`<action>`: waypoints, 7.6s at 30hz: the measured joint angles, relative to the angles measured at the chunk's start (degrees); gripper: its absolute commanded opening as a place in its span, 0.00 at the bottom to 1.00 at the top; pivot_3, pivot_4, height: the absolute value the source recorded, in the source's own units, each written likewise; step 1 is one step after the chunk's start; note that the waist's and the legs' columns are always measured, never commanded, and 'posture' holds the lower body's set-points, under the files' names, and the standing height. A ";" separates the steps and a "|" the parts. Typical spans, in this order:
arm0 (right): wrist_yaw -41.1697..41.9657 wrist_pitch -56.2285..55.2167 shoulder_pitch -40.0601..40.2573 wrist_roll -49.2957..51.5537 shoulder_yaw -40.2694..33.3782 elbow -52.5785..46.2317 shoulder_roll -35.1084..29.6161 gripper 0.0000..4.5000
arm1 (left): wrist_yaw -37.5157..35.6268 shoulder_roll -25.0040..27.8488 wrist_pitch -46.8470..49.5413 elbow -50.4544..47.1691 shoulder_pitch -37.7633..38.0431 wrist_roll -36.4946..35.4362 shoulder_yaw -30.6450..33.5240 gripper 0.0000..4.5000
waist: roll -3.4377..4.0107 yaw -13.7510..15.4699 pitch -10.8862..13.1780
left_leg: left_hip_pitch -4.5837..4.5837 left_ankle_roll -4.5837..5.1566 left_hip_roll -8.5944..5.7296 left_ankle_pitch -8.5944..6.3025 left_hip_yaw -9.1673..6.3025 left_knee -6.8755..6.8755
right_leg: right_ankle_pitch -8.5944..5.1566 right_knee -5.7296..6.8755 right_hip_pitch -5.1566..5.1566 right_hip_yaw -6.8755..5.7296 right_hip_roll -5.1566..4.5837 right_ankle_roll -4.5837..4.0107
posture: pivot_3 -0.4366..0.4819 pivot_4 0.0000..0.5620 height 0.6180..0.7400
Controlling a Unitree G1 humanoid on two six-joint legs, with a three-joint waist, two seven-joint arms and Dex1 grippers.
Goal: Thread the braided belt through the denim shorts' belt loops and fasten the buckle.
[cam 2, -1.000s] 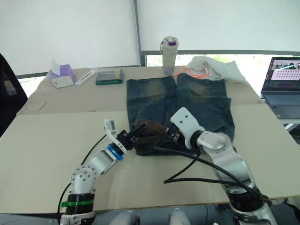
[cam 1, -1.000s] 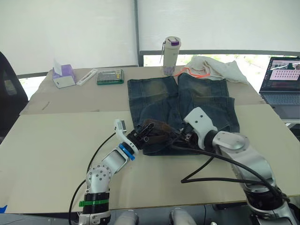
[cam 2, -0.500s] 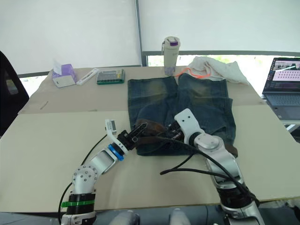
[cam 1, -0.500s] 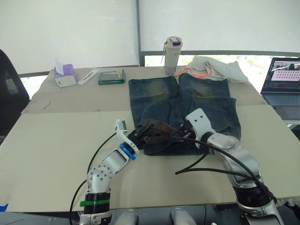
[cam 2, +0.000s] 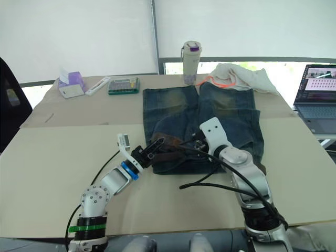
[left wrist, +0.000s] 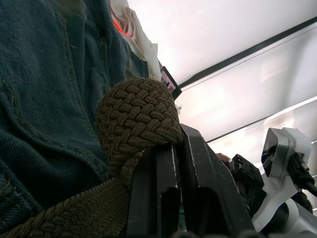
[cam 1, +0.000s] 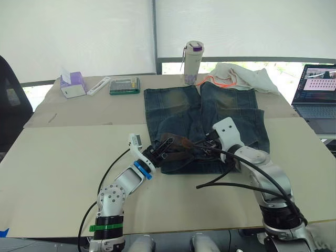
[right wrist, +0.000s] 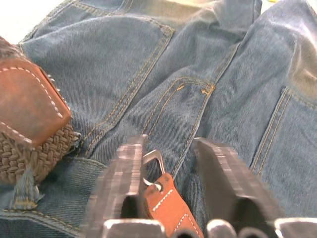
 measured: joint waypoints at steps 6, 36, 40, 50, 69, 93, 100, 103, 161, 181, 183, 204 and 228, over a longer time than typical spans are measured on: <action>0.57 2.30 0.54 1.46 1.62 -1.60 0.35 0.51 | -0.01 -0.02 0.00 0.00 0.00 0.07 -0.01 0.00 | 0.00 0.03 0.00 | 0.00 0.00 0.00 0.00 0.00 0.00 | 0.00 0.01 0.00 -0.01 0.00 0.00 | 0.48 0.27 1.00; -16.09 11.23 -1.38 9.92 -30.11 -2.51 29.34 0.01 | -0.36 -0.07 0.00 0.19 -0.09 0.28 -0.10 0.00 | 0.02 0.07 -0.07 | 0.04 0.00 0.03 0.00 -0.03 -0.05 | -0.01 0.12 -0.07 0.04 0.02 -0.02 | 0.48 0.27 1.00; -22.57 13.73 -2.88 16.37 -42.05 -4.71 29.54 0.01 | -0.68 0.04 0.03 0.30 -0.06 0.47 -0.35 0.00 | 0.05 0.95 -0.09 | 0.05 0.00 -0.09 0.00 -0.05 -0.07 | -0.01 0.09 -0.01 0.03 -0.06 -0.01 | 0.48 0.27 1.00; -39.11 16.13 -4.19 35.19 -52.51 -3.72 29.56 0.01 | -1.16 0.85 0.37 0.33 -0.07 0.62 -1.03 0.00 | 0.08 0.34 -0.12 | 0.13 0.01 0.00 0.00 -0.01 -0.16 | -0.07 0.13 0.01 0.05 -0.01 -0.08 | 0.48 0.27 1.00; -63.62 3.04 0.21 77.31 -35.64 9.34 29.79 0.14 | -1.36 1.57 0.93 0.79 -0.50 0.73 -1.05 0.00 | 0.08 -1.57 -0.12 | 0.16 0.09 0.13 -0.04 0.02 -0.27 | -0.15 0.15 -0.03 0.06 0.10 -0.20 | 0.48 0.27 1.00; -14.05 -6.44 3.04 59.01 -11.86 4.79 -17.94 0.99 | -1.24 3.63 1.06 1.29 -1.22 0.80 1.28 0.00 | -0.10 -0.94 -0.02 | 0.12 0.15 0.12 -0.08 0.08 -0.20 | -0.50 0.04 0.05 0.03 0.13 0.35 | 0.48 0.27 1.00; 10.29 -29.21 1.48 27.16 3.51 3.41 -31.94 0.99 | -1.29 3.78 1.11 1.32 -1.73 0.82 1.25 0.00 | -0.16 -0.16 0.02 | 0.10 0.11 0.08 -0.08 0.08 -0.16 | -0.51 -0.02 0.05 0.02 0.06 0.42 | 0.48 0.27 1.00; 16.98 -39.75 -1.53 14.98 8.47 5.45 -34.74 0.99 | -1.29 3.68 1.11 1.35 -1.75 0.83 1.17 0.00 | -0.18 -0.15 0.03 | 0.11 0.04 0.09 -0.05 0.08 -0.18 | -0.51 -0.03 0.04 0.02 0.06 0.42 | 0.48 0.27 1.00; 37.07 -60.20 -6.48 -17.80 11.98 20.53 -26.83 0.99 | -0.80 1.15 0.93 0.67 -0.46 2.01 0.97 0.00 | -0.23 0.47 0.06 | 0.17 -0.07 0.00 0.01 0.05 -0.13 | -0.21 0.06 0.06 0.07 -0.05 -0.09 | 0.48 0.27 1.00; 33.62 -63.55 -6.51 -24.59 12.75 25.29 -23.71 0.99 | 0.19 1.21 0.87 -1.02 0.37 1.99 1.12 0.00 | -0.22 0.34 0.05 | 0.20 -0.08 0.02 0.02 0.06 -0.14 | -0.21 0.11 0.05 0.07 -0.02 -0.09 | 0.48 0.27 1.00; 33.32 -64.09 -6.59 -25.18 12.76 25.47 -23.34 0.99 | 0.29 1.22 0.87 -1.05 0.38 1.99 1.16 0.00 | -0.22 0.30 0.05 | 0.21 -0.08 0.02 0.02 0.06 -0.14 | -0.21 0.11 0.06 0.07 -0.02 -0.09 | 0.48 0.27 1.00; 23.50 -54.82 -7.57 -27.38 8.56 25.42 -13.46 0.99 | 0.24 1.14 0.81 -1.10 0.34 2.00 1.20 0.00 | -0.20 -0.08 0.04 | 0.25 -0.11 0.04 0.04 0.08 -0.15 | -0.20 0.18 0.06 0.10 0.01 -0.11 | 0.48 0.27 1.00; 31.23 -43.70 -2.52 -16.17 4.73 14.68 -14.42 0.99 | -0.20 0.60 0.04 -0.99 0.29 2.21 1.04 0.00 | -0.19 0.06 0.03 | 0.23 -0.09 0.01 0.02 0.06 -0.13 | -0.20 0.17 0.07 0.10 -0.02 -0.11 | 0.48 0.27 1.00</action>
